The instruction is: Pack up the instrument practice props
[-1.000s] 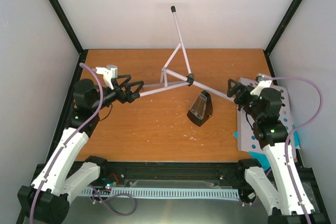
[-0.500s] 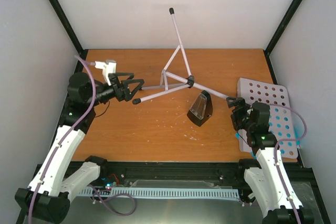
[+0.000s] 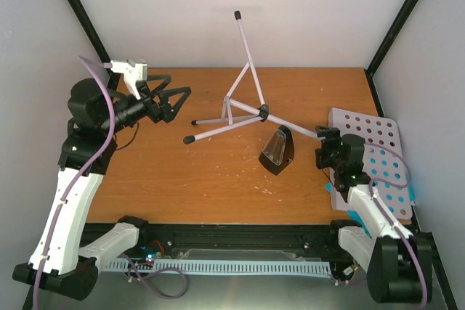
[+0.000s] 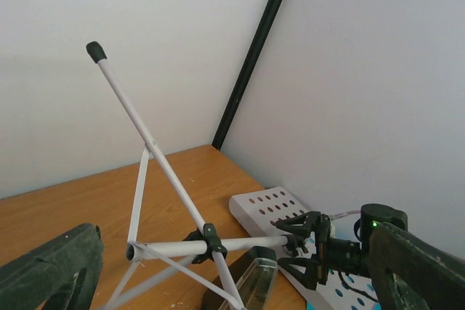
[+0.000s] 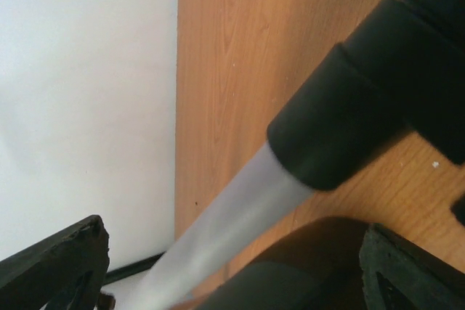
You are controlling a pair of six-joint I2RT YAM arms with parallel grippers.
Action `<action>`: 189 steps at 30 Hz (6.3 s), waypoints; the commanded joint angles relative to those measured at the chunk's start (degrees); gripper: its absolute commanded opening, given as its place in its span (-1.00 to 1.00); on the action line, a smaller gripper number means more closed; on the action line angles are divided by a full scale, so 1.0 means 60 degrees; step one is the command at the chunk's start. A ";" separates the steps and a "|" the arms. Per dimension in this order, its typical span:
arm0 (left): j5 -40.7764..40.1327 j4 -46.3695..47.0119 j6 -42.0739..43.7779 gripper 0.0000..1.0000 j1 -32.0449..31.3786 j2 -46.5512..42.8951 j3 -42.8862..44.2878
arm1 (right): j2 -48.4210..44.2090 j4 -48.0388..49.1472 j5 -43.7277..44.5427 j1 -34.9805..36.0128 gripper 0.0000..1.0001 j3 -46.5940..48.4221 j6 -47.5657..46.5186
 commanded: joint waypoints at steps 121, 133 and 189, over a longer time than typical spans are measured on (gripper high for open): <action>0.0742 1.0652 0.1148 -0.12 -0.1981 0.6401 -0.3102 | 0.2713 0.1332 0.4345 0.7852 0.64 0.6995 -1.3273; 0.1180 0.9219 0.2617 -0.99 -0.1597 0.5509 -0.3384 | 0.0992 0.1828 0.0024 0.5383 0.80 0.4877 -1.1420; 0.4021 0.5499 0.2575 0.03 -0.1814 0.1498 -0.3746 | 0.5514 0.3204 -0.5744 0.6696 -0.94 0.9569 -1.0742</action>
